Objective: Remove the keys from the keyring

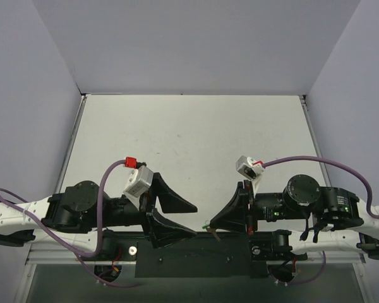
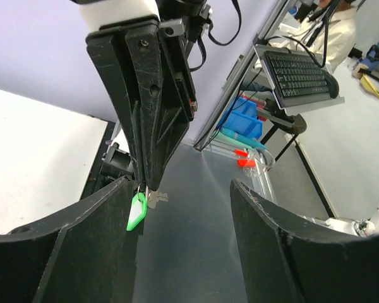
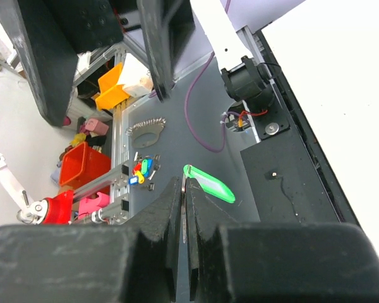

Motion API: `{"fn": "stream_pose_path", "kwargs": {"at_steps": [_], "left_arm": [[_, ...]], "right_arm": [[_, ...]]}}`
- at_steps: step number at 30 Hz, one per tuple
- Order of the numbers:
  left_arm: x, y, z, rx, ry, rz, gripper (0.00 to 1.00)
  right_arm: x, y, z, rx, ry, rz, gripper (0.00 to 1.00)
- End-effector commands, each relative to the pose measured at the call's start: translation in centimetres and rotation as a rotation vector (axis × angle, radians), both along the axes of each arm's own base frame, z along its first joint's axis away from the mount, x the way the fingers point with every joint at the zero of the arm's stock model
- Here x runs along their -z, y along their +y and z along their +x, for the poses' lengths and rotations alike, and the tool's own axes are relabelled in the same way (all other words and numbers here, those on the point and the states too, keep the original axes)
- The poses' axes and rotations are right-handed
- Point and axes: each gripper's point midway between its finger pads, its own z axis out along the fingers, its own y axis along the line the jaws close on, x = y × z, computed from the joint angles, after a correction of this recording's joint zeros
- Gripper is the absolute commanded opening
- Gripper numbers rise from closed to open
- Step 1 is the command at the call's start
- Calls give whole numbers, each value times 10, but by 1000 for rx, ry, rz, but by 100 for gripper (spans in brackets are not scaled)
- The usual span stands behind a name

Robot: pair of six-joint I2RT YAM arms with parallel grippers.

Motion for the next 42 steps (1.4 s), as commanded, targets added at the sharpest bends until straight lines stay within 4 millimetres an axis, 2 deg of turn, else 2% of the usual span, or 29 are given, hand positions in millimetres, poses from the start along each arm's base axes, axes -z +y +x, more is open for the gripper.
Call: {"fn": "stream_pose_path", "kwargs": {"at_steps": [1,5,10,16,25,42], "left_arm": [[1,-11,-13,69,-35,9,72],[12,-20,-8,38,-32,59,71],[15,-20,-3,7,-29,73,66],[18,-17,-1,-2,-17,80,50],[30,-22,1,-15,-8,126,50],[36,-22,1,-22,5,137,45]], "right_arm": [[-25,8,-6,-52,-22,58,0],[-28,11,-8,-67,-21,49,0],[-36,11,-8,-66,-24,70,0],[-34,10,-6,-49,-25,67,0],[-35,7,-4,-36,-25,71,0],[-35,5,-1,-17,-29,71,0]]}}
